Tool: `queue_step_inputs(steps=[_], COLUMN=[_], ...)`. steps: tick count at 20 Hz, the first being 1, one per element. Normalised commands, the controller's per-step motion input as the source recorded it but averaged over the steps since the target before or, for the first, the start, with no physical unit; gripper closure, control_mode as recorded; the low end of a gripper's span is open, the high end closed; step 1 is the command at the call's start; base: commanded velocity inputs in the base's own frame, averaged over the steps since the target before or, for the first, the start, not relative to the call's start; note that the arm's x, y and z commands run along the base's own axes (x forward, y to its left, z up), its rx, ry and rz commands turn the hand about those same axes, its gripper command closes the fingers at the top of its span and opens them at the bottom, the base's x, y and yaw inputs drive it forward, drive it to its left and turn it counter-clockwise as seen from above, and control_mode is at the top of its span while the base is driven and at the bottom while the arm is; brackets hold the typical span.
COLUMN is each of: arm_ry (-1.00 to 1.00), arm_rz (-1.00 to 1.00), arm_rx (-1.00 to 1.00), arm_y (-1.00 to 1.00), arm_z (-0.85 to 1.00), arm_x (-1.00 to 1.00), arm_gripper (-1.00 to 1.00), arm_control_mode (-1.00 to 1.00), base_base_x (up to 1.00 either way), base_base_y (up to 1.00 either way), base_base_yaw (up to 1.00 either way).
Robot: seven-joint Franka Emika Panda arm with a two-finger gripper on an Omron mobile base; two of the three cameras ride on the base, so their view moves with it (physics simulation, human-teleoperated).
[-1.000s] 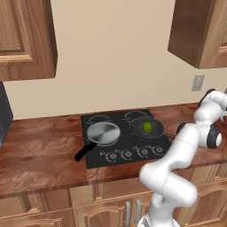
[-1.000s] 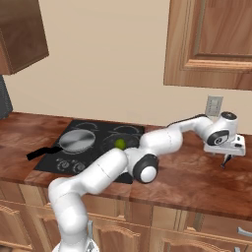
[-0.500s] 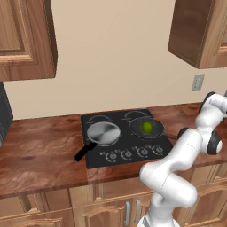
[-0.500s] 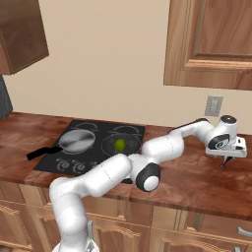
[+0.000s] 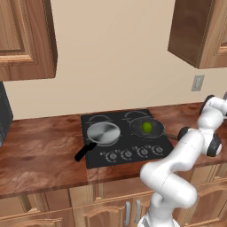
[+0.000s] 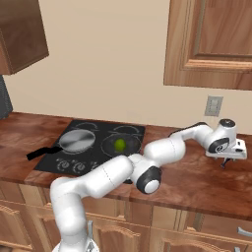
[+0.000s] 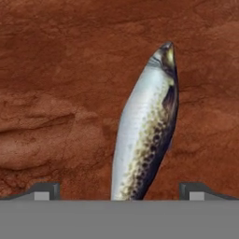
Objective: Place both pans onto different burners. Then place the lime and the fish on different pans.
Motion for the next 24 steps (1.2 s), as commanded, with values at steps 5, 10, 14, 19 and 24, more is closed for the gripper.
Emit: queue_step_inputs(steps=[5,10,14,19,24], arm_ry=[-0.02,-0.05,-0.06,-0.01,0.00], arm_rz=[0.00,0.00,0.00,0.00,0.00], arm_rx=[0.00,0.00,0.00,0.00,0.01], arm_y=[-0.12,-0.12,-0.08,-0.01,0.00], arm_z=[-0.03,-0.11,-0.13,-0.20,-0.31], arm_x=[0.11,0.13,0.16,0.04,0.00], arm_gripper=[-1.00,-1.00,-1.00,-1.00,1.00], arm_control_mode=[-1.00,-1.00,-1.00,-1.00,-1.00], base_base_x=[0.00,0.00,0.00,0.00,0.00], base_base_y=[0.00,0.00,0.00,0.00,0.00], base_base_yaw=[0.00,0.00,0.00,0.00,0.00])
